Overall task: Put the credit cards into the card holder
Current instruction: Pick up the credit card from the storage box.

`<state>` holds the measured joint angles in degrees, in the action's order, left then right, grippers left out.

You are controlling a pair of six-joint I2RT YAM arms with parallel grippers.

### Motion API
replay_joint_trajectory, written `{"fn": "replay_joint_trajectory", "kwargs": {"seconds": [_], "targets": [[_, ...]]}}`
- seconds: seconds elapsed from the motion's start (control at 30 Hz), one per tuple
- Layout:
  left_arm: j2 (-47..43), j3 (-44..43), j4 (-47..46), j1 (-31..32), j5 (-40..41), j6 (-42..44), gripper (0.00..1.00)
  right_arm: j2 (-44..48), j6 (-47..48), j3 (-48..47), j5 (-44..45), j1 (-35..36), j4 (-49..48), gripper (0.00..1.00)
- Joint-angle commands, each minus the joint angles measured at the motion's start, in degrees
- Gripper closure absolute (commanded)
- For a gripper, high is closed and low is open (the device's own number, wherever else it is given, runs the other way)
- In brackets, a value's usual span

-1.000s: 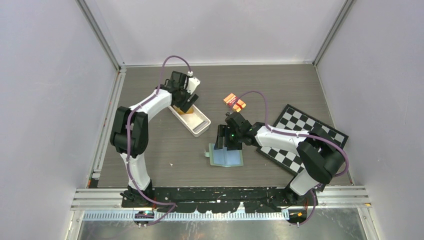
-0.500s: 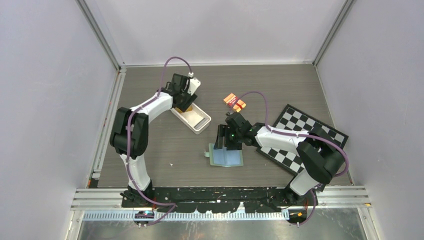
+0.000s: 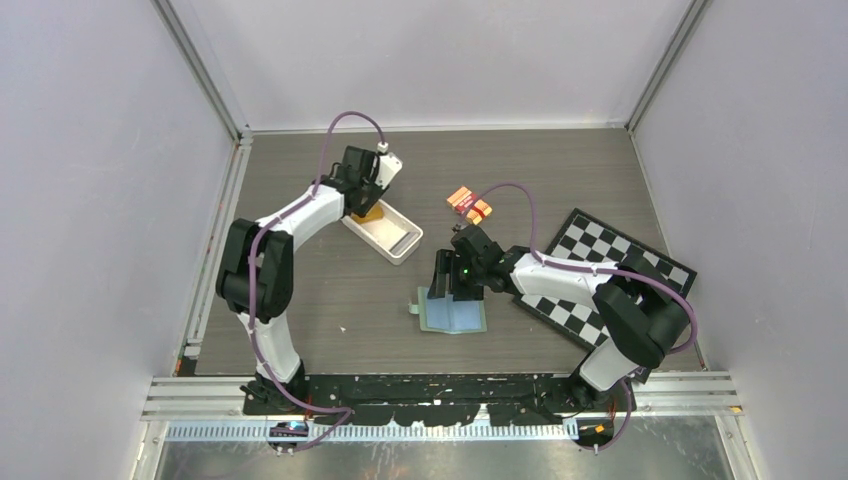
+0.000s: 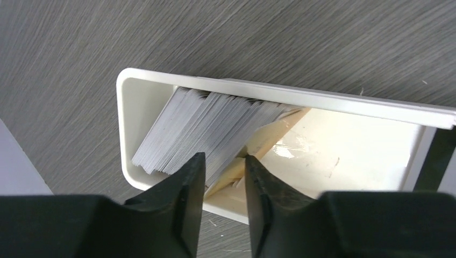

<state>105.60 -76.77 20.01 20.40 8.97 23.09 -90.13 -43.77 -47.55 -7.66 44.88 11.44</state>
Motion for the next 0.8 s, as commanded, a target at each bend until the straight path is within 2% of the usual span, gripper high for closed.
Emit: {"fn": "replay_joint_trajectory", "kwargs": {"seconds": [0.0, 0.37, 0.47, 0.77], "targets": [[-1.5, 0.0, -2.0, 0.5, 0.2, 1.8, 0.73, 1.9, -0.5, 0.4, 0.0, -0.2, -1.6, 0.31], [-2.4, -0.5, 1.4, 2.0, 1.0, 3.0, 0.91, 2.5, -0.5, 0.1, -0.1, -0.2, -1.6, 0.31], [-3.4, -1.1, 4.0, 2.1, -0.5, 2.4, 0.99, 2.9, -0.6, 0.1, -0.1, -0.2, -1.5, 0.31], [-4.8, -5.5, 14.3, 2.4, -3.4, 0.8, 1.0, 3.6, -0.4, 0.3, 0.1, -0.3, -1.2, 0.31]]}}
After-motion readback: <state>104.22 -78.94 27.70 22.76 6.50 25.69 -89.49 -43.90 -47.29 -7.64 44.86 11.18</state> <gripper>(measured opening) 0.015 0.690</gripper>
